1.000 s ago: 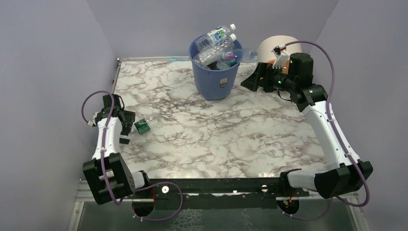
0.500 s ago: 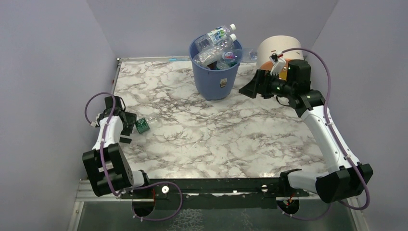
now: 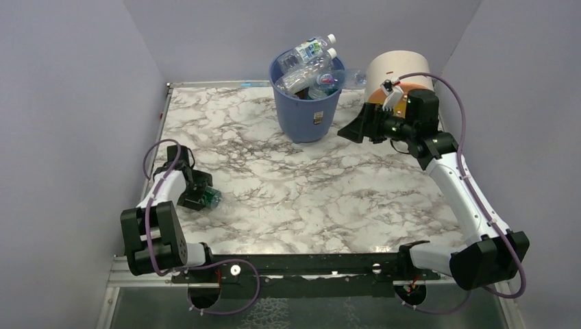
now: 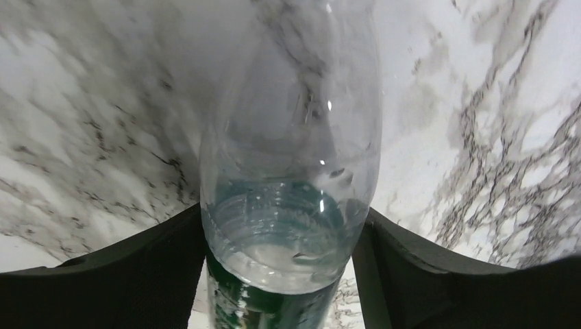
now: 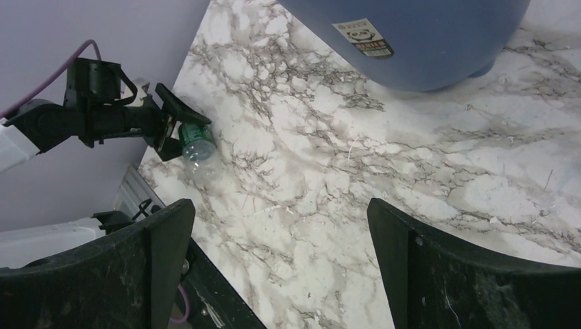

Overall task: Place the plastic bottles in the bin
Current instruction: Pick up the plastic bottle at the center of the board.

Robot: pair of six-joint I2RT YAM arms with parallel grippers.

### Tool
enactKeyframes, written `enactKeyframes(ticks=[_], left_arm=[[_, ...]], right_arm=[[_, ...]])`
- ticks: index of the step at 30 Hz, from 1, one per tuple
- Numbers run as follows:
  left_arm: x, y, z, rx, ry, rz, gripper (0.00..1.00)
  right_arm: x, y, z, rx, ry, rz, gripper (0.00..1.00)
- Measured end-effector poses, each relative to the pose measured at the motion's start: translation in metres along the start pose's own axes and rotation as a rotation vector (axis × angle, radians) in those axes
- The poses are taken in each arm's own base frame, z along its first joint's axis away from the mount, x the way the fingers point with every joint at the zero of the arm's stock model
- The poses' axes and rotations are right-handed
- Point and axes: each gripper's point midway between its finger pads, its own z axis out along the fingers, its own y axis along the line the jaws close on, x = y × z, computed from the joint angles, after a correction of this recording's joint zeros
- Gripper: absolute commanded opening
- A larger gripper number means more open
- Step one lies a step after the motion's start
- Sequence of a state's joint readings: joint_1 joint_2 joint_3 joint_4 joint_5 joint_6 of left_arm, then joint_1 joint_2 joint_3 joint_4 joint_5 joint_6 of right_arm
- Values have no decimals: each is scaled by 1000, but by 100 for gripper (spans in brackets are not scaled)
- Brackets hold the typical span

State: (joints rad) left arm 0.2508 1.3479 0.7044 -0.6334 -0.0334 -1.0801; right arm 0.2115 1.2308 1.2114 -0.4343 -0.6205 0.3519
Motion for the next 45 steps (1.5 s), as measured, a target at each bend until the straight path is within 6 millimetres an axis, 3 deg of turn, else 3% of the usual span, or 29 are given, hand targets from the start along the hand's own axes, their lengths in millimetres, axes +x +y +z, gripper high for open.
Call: enactKeyframes(ticks=[5,12,20,27,33,38,45], left_arm=[[22,-11,-2,25,19,83,66],[46,-22,-6,64,37,166,46],[71,-46,-21,159,57,265,46],[104,-88,-49,325,94,414,44],[132,-115,-77,502,150,481,44],[147,-130,-98,605,191,476,45],[161,-134,-108,629,302,371,46]], right_arm=[[17,-4,4,-1,29,28,99],[25,5,0,-21,30,18,98],[40,8,1,-33,59,28,98],[43,17,3,-54,70,32,97],[52,36,10,-110,93,21,97],[72,52,17,-156,139,9,97],[118,76,33,-210,211,-40,97]])
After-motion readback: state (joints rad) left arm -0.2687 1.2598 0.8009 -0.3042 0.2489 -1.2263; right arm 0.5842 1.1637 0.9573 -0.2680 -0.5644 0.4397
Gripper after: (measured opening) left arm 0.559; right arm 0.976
